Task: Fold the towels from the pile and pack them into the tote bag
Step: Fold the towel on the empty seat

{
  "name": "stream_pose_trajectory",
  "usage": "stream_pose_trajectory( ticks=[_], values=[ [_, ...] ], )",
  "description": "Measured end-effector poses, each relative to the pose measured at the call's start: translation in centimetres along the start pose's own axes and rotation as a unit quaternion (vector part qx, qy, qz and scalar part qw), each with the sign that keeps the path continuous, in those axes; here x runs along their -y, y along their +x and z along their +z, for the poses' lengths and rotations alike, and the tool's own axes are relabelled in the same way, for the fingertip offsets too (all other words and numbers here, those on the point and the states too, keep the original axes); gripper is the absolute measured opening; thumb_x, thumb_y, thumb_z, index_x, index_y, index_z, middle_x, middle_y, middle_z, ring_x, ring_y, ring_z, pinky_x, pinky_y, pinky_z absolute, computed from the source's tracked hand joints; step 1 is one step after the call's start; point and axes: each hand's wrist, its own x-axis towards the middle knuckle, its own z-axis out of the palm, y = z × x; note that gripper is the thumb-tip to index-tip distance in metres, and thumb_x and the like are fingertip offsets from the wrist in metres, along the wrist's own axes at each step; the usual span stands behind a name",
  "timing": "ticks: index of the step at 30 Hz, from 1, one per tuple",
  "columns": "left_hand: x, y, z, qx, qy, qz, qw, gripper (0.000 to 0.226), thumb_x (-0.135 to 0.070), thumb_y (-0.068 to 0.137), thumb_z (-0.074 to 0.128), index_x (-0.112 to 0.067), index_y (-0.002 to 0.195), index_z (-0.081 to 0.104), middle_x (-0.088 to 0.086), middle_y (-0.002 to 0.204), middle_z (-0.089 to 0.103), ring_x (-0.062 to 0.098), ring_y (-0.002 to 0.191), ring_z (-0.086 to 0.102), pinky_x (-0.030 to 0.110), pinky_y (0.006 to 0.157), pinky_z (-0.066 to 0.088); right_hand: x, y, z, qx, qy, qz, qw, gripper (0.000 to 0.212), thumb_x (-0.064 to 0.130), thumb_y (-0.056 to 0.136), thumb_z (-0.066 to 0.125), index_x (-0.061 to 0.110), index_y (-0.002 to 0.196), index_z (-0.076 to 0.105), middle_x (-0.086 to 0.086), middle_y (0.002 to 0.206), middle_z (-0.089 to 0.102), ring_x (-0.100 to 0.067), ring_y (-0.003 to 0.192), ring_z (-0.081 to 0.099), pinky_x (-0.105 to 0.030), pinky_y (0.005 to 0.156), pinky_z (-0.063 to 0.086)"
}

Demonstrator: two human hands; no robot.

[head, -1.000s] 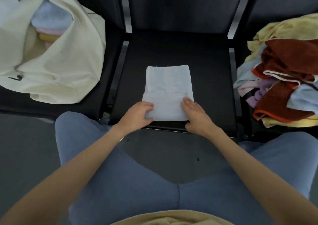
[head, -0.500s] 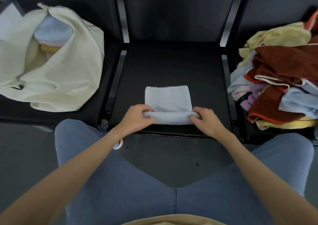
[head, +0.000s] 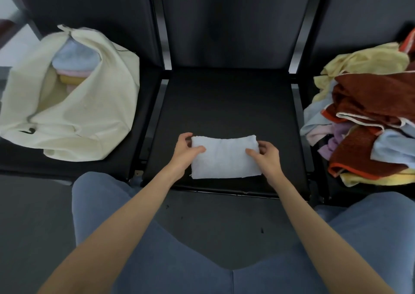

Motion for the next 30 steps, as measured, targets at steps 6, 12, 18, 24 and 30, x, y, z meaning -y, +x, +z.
stream_pose_trajectory(
  ticks=[6, 12, 18, 24, 30],
  values=[
    [2.4, 0.5, 0.5, -0.077, 0.171, 0.069, 0.980, 0.074, -0.014, 0.078, 0.074, -0.010, 0.140, 0.034, 0.007, 0.133, 0.043, 0.020, 0.123, 0.045, 0.032, 0.098, 0.043, -1.6, 0.5, 1.2, -0.065, -0.097, 0.000, 0.993, 0.045, 0.022, 0.083, 0.070, 0.004, 0.120, 0.054, -0.006, 0.114, 0.053, -0.016, 0.100, 0.052, -0.026, 0.079, 0.046],
    [2.8, 0.3, 0.9, -0.080, 0.307, -0.034, 0.948, 0.043, -0.046, 0.075, 0.070, -0.007, 0.089, 0.060, 0.010, 0.115, 0.043, 0.026, 0.112, 0.041, 0.037, 0.089, 0.046, -0.9, 0.7, 3.1, -0.100, -0.211, 0.001, 0.972, 0.038, 0.033, 0.084, 0.065, -0.002, 0.098, 0.059, -0.019, 0.109, 0.054, -0.033, 0.107, 0.049, -0.040, 0.089, 0.045],
    [0.5, -0.4, -1.3, -0.056, 0.043, -0.037, 0.997, 0.018, -0.024, 0.079, 0.068, -0.013, 0.094, 0.066, 0.000, 0.094, 0.068, 0.016, 0.091, 0.065, 0.023, 0.064, 0.049, 3.5, -0.2, 5.2, -0.050, -0.088, 0.014, 0.995, 0.035, 0.025, 0.092, 0.058, 0.004, 0.117, 0.044, -0.005, 0.098, 0.056, -0.010, 0.073, 0.054, -0.024, 0.057, 0.043],
    [-3.1, -0.6, -11.8, -0.128, -0.065, -0.016, 0.990, 0.031, -0.019, 0.083, 0.069, -0.002, 0.108, 0.060, 0.011, 0.105, 0.068, 0.020, 0.088, 0.067, 0.027, 0.067, 0.052, 10.7, 0.2, 11.3, 0.047, 0.050, 0.046, 0.997, 0.048, 0.027, 0.088, 0.067, 0.005, 0.124, 0.046, 0.001, 0.113, 0.055, -0.012, 0.098, 0.057, -0.024, 0.074, 0.049],
    [-7.9, -1.0, -24.4, -0.214, -0.065, 0.076, 0.972, 0.038, -0.012, 0.082, 0.074, -0.004, 0.115, 0.056, 0.008, 0.103, 0.067, 0.015, 0.086, 0.066, 0.022, 0.067, 0.054, 19.1, -0.9, 18.8, 0.238, 0.123, 0.023, 0.963, 0.031, 0.016, 0.087, 0.067, 0.006, 0.116, 0.060, -0.005, 0.107, 0.070, -0.017, 0.094, 0.069, -0.036, 0.082, 0.058]
  ],
)
